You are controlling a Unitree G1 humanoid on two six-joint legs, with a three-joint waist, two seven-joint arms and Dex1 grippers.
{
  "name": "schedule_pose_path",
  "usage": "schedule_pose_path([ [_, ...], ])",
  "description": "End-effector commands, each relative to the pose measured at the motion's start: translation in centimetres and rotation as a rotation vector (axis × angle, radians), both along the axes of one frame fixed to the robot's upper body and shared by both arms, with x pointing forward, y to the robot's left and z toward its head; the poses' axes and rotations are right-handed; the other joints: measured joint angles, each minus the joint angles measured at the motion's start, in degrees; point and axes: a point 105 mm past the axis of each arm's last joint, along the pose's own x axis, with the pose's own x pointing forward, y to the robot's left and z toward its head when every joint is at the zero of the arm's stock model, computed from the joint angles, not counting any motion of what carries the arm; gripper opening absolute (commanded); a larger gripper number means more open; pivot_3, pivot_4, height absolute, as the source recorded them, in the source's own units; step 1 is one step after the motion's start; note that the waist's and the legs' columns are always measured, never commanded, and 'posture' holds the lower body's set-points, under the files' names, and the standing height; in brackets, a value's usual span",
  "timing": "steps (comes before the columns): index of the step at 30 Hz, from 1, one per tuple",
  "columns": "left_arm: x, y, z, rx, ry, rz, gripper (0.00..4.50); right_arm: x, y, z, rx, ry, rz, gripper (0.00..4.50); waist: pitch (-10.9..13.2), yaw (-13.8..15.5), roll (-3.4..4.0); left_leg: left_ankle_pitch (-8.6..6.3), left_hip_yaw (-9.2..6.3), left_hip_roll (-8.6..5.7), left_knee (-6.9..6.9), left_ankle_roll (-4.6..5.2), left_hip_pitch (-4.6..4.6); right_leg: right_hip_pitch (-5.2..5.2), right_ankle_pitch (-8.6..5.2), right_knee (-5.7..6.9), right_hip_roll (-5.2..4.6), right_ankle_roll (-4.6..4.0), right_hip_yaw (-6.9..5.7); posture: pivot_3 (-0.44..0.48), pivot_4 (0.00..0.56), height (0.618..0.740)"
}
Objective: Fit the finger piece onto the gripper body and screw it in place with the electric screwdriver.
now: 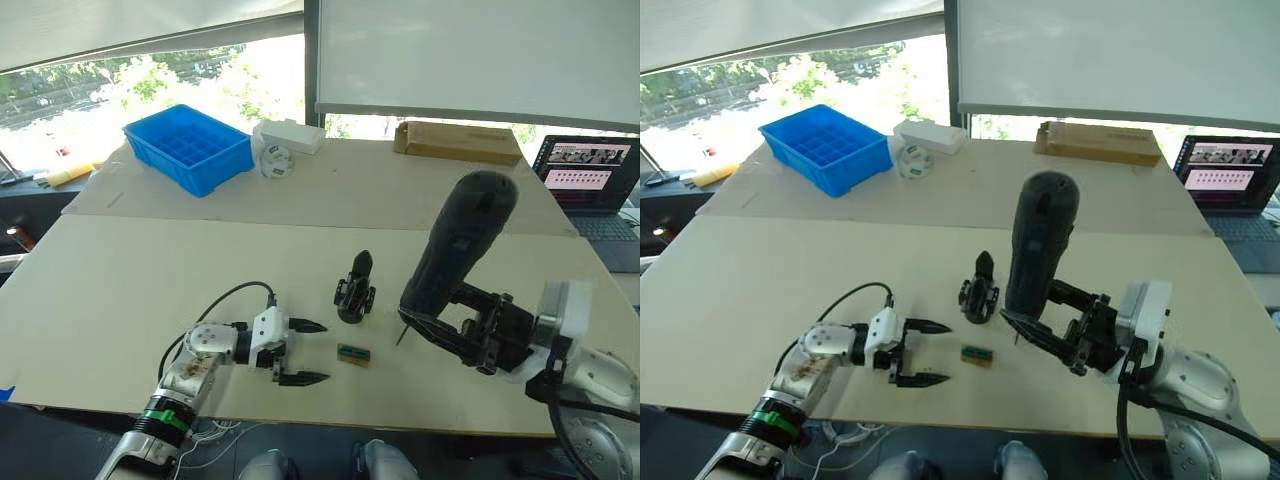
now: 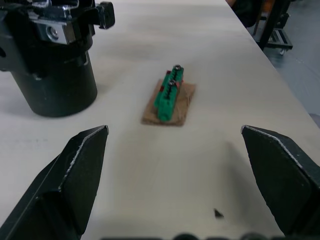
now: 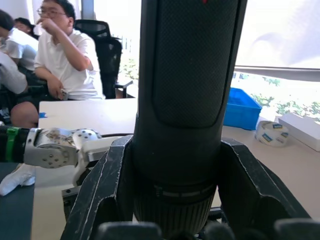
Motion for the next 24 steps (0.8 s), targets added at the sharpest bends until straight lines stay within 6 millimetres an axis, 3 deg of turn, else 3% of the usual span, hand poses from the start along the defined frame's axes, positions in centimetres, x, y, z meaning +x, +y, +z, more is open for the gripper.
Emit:
schedule_pose_path([
  [1, 0.5, -1.6, 1.0, 0.016, -0.05, -0.013, 4.5, -0.3, 0.5, 0.9, 0.019, -0.11, 0.036, 1.91, 0.0, 0.1, 0.0, 0.0, 0.0, 0.0, 0.01, 0.0, 0.0, 0.01, 0.0, 0.0, 0.0, 0.0, -0.01, 0.0, 0.15, 0.74],
  [11, 0.5, -2.6, 1.8, 0.029, -0.032, -0.045, 4.5, -0.5, 2.4, -0.6, 0.001, -0.095, 0.137, 1.91, 0.0, 0.1, 0.0, 0.0, -0.01, 0.0, 0.01, 0.02, 0.0, 0.01, 0.0, 0.0, -0.01, -0.01, -0.01, 0.0, 0.15, 0.74],
  [24, -0.3, -2.8, 1.0, 0.06, -0.006, -0.07, 4.5, 0.1, 2.6, -1.3, -0.01, -0.084, 0.123, 1.91, 0.0, 0.1, 0.0, -0.01, -0.01, 0.0, 0.02, 0.03, 0.0, 0.01, 0.0, 0.0, -0.01, -0.01, -0.01, 0.0, 0.15, 0.74],
])
